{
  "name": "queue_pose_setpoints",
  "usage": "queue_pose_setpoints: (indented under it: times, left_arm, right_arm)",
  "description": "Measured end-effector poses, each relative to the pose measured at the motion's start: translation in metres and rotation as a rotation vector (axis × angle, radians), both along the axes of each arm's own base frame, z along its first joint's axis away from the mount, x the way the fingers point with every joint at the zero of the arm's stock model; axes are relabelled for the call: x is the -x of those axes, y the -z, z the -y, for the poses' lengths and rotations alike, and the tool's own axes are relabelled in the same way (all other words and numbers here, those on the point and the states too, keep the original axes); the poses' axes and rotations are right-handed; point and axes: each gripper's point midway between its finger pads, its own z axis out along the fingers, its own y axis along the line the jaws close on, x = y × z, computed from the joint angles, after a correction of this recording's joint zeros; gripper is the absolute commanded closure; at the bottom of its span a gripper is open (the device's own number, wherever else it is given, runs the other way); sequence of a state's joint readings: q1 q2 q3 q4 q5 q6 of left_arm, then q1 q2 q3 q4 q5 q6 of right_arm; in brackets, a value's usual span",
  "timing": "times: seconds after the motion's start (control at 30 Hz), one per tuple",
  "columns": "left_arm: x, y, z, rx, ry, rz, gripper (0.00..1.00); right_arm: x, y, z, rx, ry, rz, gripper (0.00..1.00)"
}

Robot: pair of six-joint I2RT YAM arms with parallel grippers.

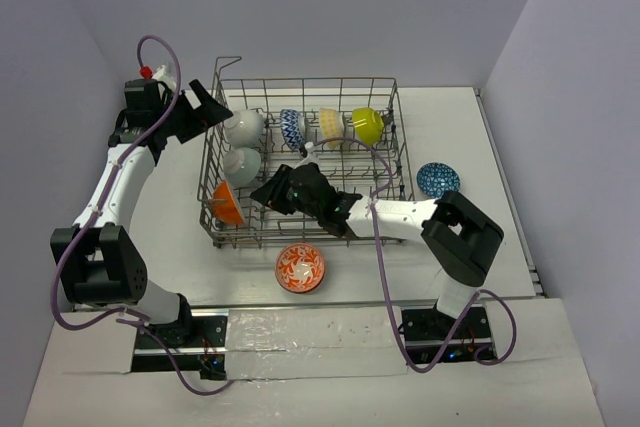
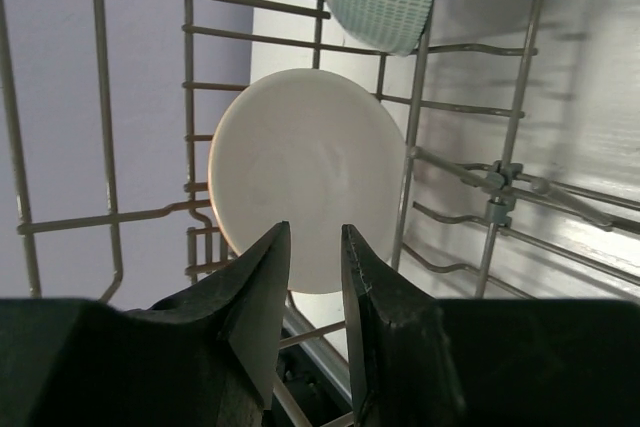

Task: Load the bowls into the dish rack
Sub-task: Turn the bowl upside down over the dish rack.

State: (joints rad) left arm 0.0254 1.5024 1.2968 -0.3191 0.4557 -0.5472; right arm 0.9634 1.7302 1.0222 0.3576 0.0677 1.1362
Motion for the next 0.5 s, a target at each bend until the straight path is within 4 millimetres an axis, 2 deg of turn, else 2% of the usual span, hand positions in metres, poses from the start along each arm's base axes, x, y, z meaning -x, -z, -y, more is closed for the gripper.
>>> queue_pose_setpoints:
  times: [0.5]
  left_arm:
    - [0.0001,0.0000,0.0005,0.000,0.001,0.000,0.01]
  right_arm:
    - [0.0043,0.0069,0.0014,0.063,-0.051,0.013,0.61]
